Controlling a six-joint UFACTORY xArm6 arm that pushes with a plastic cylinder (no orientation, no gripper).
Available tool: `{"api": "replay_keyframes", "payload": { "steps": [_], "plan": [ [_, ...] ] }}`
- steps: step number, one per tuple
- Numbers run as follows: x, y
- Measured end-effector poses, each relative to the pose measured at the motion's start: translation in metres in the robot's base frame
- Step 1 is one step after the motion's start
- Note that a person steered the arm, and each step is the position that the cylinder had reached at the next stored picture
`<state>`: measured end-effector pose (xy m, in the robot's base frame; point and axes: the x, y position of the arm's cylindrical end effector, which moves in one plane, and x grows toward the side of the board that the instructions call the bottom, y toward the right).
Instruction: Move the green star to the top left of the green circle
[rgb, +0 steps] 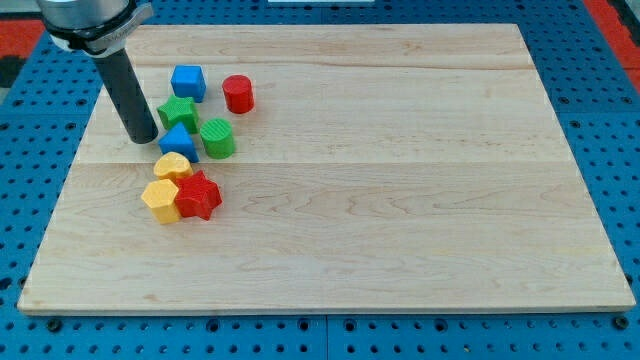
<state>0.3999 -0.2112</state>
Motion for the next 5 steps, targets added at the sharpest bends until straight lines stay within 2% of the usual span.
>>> {"api": "replay_keyframes", "payload": {
  "steps": [3,5],
  "plan": [
    [-0.031,0.000],
    [-0.031,0.004]
  ]
}}
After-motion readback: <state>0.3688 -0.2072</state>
